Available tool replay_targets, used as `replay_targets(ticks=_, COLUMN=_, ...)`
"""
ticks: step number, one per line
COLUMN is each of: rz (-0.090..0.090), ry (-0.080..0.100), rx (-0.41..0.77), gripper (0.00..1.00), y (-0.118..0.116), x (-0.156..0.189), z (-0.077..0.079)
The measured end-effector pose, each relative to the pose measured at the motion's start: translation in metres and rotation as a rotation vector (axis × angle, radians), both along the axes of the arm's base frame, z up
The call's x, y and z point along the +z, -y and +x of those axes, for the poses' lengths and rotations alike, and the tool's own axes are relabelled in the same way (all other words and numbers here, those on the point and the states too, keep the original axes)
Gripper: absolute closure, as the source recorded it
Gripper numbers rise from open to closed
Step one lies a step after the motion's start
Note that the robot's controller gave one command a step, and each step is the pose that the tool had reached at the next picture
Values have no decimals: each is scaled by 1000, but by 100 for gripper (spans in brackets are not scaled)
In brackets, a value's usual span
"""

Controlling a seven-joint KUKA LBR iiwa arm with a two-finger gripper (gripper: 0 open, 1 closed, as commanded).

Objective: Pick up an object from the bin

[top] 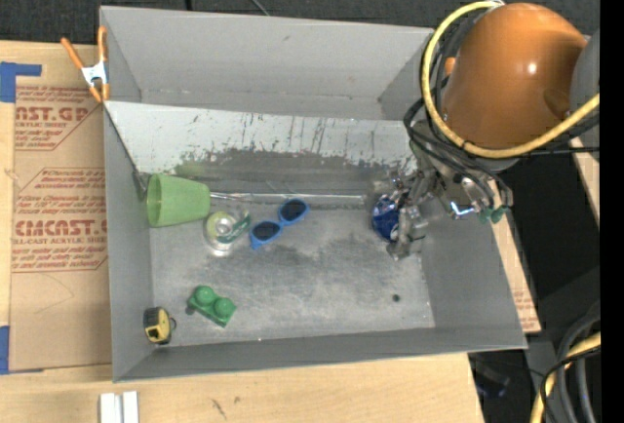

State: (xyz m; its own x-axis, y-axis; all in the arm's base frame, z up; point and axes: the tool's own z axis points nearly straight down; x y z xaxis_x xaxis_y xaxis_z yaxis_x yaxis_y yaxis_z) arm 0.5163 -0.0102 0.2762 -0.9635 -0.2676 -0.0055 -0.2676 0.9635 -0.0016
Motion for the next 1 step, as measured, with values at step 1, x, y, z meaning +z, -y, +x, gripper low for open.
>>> replay_targets(ticks=1, rz=0, ry=-2, rx=140, gripper=100, y=5, x=-4, z=22)
